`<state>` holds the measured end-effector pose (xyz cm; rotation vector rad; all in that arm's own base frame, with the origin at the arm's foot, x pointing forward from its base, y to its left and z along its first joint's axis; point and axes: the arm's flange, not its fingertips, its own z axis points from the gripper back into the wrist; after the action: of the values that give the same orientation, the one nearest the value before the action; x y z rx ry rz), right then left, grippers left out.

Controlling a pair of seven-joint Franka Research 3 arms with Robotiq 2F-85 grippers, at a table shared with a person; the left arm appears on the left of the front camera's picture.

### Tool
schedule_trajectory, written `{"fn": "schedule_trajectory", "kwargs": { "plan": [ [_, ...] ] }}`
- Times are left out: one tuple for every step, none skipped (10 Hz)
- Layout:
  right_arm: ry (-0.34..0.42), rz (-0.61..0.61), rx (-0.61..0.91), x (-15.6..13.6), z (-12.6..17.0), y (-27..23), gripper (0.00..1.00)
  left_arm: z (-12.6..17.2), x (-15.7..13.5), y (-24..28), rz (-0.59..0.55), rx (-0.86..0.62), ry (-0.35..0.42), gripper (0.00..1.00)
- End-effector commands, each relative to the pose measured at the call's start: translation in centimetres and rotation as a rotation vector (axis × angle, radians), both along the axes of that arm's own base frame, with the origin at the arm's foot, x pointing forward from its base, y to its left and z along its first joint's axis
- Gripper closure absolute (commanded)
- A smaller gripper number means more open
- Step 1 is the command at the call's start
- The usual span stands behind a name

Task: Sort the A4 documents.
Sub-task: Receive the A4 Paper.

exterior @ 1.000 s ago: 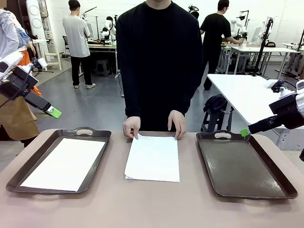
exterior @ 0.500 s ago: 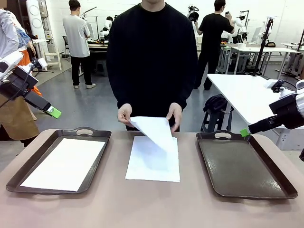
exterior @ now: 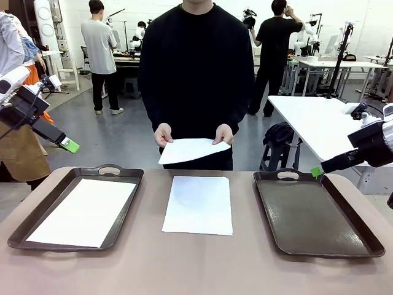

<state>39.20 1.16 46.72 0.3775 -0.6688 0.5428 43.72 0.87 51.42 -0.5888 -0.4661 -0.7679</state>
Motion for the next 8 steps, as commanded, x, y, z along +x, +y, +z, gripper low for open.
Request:
{"fn": "schedule_trajectory", "kwargs": {
  "plan": [
    [-0.003, 0.010, 0.021, 0.27, -0.32, 0.02, 0.00, -0.05, -0.03, -0.07, -0.010, 0.001, -0.003, 0.00],
    [-0.003, 0.010, 0.021, 0.27, -0.32, 0.02, 0.00, -0.05, -0.03, -0.07, -0.010, 0.001, -0.003, 0.00],
    [-0.003, 0.010, 0.021, 0.27, -0.32, 0.02, 0.00, -0.05, -0.03, -0.07, -0.010, 0.001, -0.003, 0.00],
    [-0.003, 0.010, 0.021, 0.27, -0.32, 0.02, 0.00, -0.05, -0.03, -0.07, -0.010, 0.001, -0.003, 0.00],
    [-0.003, 0.010, 0.021, 0.27, -0.32, 0.02, 0.00, -0.05, -0.03, -0.07, -0.010, 0.001, -0.003, 0.00],
    [-0.003, 0.010, 0.021, 0.27, -0.32, 0.02, 0.00, -0.05, -0.03, -0.07, -0.010, 0.001, -0.003, 0.00],
    [-0.003, 0.010, 0.021, 0.27, -0.32, 0.02, 0.00, -0.05, -0.03, -0.07, -0.010, 0.001, -0.003, 0.00],
    [-0.003, 0.010, 0.021, 0.27, -0.32, 0.02, 0.00, -0.05, -0.03, -0.07, -0.010, 0.001, -0.003, 0.00]
  ]
}}
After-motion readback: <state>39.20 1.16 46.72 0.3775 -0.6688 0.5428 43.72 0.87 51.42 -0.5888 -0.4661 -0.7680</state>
